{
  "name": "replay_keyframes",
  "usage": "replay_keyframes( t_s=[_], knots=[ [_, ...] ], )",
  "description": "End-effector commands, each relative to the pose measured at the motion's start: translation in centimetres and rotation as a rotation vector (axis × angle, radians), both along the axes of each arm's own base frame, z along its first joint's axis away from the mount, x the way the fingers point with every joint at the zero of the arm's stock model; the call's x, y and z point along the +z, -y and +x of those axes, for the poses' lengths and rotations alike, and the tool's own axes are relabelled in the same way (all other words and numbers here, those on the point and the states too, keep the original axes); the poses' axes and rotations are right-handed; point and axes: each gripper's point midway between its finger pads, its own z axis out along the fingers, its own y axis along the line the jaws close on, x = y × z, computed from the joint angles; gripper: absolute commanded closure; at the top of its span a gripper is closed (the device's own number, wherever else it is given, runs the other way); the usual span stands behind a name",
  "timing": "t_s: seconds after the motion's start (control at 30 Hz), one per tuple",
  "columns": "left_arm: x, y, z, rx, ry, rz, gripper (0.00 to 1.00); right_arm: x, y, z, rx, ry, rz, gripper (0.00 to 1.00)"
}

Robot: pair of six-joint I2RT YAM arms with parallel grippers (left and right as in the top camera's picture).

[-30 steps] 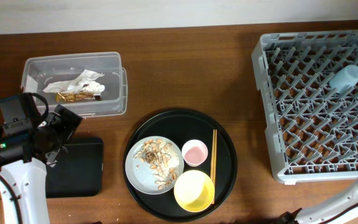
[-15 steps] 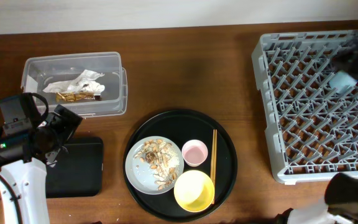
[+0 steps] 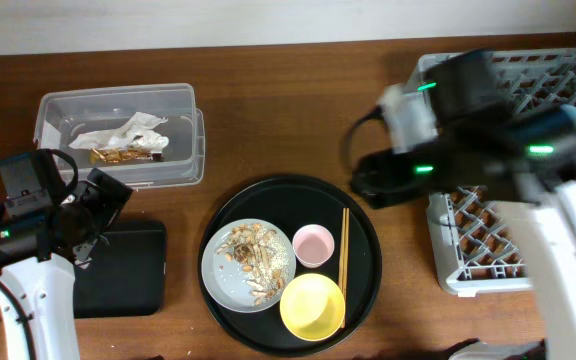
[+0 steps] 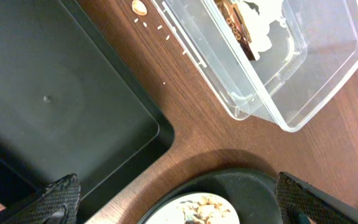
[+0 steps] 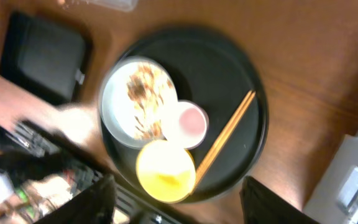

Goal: Sort waste into correct bins and load items into the dishwasher rack
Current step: 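Reach the right gripper to the pink cup on the round tray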

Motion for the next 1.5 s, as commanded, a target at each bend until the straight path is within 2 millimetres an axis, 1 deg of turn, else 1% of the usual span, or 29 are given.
replay_keyframes(
  t_s=[0.0,0.13,0.27,0.43,0.57,0.6,0.67,0.83,0.97,1.1,1.13,1.27,1.3,1.4,1.43,1.47],
  knots=[
    [-0.1,0.0,-0.1,0.013,-0.001,-0.013,0.01,-6.8,-3.2,-0.9,0.01,-0.113,-0.123,0.42],
    [-0.1,0.0,-0.1,0.013,-0.001,-0.013,0.01,-12.4,-6.6,-1.3,0.026,-0.146,-0.176,0.5],
    [-0.1,0.0,-0.1,0.013,-0.001,-0.013,0.01,-16.0,-8.4,-1.7,0.023,-0.186,-0.23,0.51],
    [-0.1,0.0,-0.1,0.013,-0.001,-0.013,0.01,-19.7,-9.4,-2.7,-0.03,-0.266,-0.325,0.53],
    [-0.1,0.0,-0.1,0.013,-0.001,-0.013,0.01,-22.6,-9.1,-2.6,-0.071,-0.27,-0.437,0.53],
    [-0.1,0.0,-0.1,0.013,-0.001,-0.013,0.01,-23.7,-9.4,-2.5,-0.067,-0.279,-0.453,0.53],
    [-0.1,0.0,-0.1,0.013,-0.001,-0.013,0.01,-24.3,-9.6,-2.4,-0.065,-0.282,-0.458,0.54],
    [-0.1,0.0,0.0,0.013,-0.001,-0.013,0.01,-24.4,-10.0,-2.0,-0.066,-0.268,-0.44,0.68],
    [-0.1,0.0,-0.1,0.013,-0.001,-0.013,0.01,-24.5,-10.1,-2.0,-0.065,-0.267,-0.44,0.68],
    [-0.1,0.0,-0.1,0.013,-0.001,-0.013,0.01,-25.5,-9.6,-2.4,-0.068,-0.275,-0.454,0.7],
    [-0.1,0.0,-0.1,0.013,-0.001,-0.013,0.01,-25.5,-9.5,-2.4,-0.069,-0.276,-0.454,0.72],
    [-0.1,0.0,-0.1,0.013,-0.001,-0.013,0.01,-25.3,-9.8,-2.2,-0.069,-0.27,-0.446,0.86],
    [-0.1,0.0,-0.1,0.013,-0.001,-0.013,0.01,-25.1,-9.8,-2.1,-0.069,-0.269,-0.445,0.87],
    [-0.1,0.0,-0.1,0.013,-0.001,-0.013,0.01,-23.5,-10.3,-1.6,-0.063,-0.254,-0.431,0.91],
    [-0.1,0.0,-0.1,0.013,-0.001,-0.013,0.01,-22.8,-10.5,-1.4,-0.049,-0.244,-0.425,0.92],
    [-0.1,0.0,-0.1,0.013,-0.001,-0.013,0.01,-21.0,-10.9,-0.8,-0.017,-0.222,-0.414,0.95]
  ],
)
